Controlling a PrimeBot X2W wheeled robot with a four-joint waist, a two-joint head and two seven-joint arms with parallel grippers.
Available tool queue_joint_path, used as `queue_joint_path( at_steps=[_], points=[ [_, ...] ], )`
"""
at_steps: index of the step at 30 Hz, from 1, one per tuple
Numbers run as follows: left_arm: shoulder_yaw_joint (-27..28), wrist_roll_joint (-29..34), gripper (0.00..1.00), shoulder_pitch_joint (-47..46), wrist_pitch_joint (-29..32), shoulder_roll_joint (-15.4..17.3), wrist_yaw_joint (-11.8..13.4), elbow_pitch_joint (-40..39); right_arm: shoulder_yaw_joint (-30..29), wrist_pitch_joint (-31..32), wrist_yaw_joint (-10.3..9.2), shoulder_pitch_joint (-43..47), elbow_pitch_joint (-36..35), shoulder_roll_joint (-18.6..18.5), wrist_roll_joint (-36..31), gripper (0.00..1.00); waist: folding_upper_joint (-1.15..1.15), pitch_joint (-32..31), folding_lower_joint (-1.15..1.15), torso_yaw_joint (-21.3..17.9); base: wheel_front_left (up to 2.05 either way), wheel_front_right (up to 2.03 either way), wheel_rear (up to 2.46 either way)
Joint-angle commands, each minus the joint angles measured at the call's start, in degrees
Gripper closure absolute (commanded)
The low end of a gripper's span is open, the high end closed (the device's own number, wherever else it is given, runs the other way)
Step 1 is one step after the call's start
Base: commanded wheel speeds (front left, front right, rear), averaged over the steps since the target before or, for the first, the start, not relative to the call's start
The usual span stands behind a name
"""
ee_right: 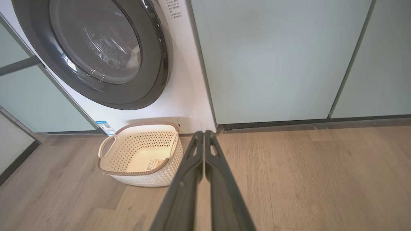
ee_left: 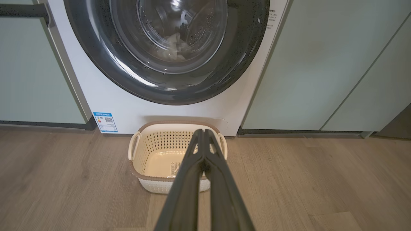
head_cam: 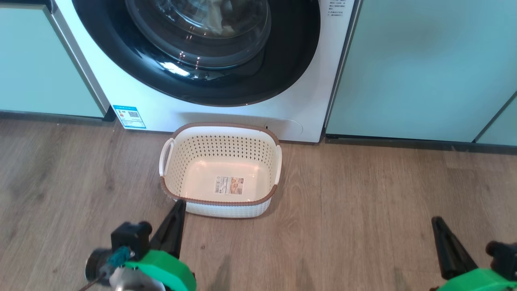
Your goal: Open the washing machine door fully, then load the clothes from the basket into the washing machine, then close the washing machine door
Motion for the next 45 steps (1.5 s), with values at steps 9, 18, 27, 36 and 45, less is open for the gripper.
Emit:
queue_joint_path(
  at_steps=[9,18,27,36,45],
  points=[
    [1.2,-6.6,1.00,-1.3,0.6,-0.1,-0.9,0.0,-0.1,0.0,-0.02,-1.3,-0.1,-0.5,6.9,1.00,0.00,-0.3,0.00,0.1,0.00,0.00,0.00],
    [2.1,-12.3,1.00,-2.1,1.2,-0.4,-1.8,1.5,-0.1,0.1,-0.03,-2.4,1.1,-0.8,12.8,1.00,0.00,-0.5,0.00,0.2,0.00,0.00,0.00],
    [3.0,-17.3,1.00,-2.7,1.8,-0.7,-2.6,2.9,-0.1,0.3,-0.04,-3.3,2.2,-1.1,18.1,1.00,0.00,-0.7,0.00,0.2,0.00,0.00,0.00],
    [4.0,-23.0,1.00,-3.4,2.4,-1.1,-3.5,4.2,-0.3,0.5,-0.06,-4.3,3.4,-1.3,23.9,1.00,0.00,-0.9,0.00,0.3,0.00,0.00,0.00],
    [5.1,-28.5,1.00,-4.0,3.2,-1.5,-4.4,5.4,-0.5,0.8,-0.07,-5.3,4.6,-1.5,29.6,1.00,0.00,-1.2,0.00,0.4,0.00,0.00,0.00]
  ],
)
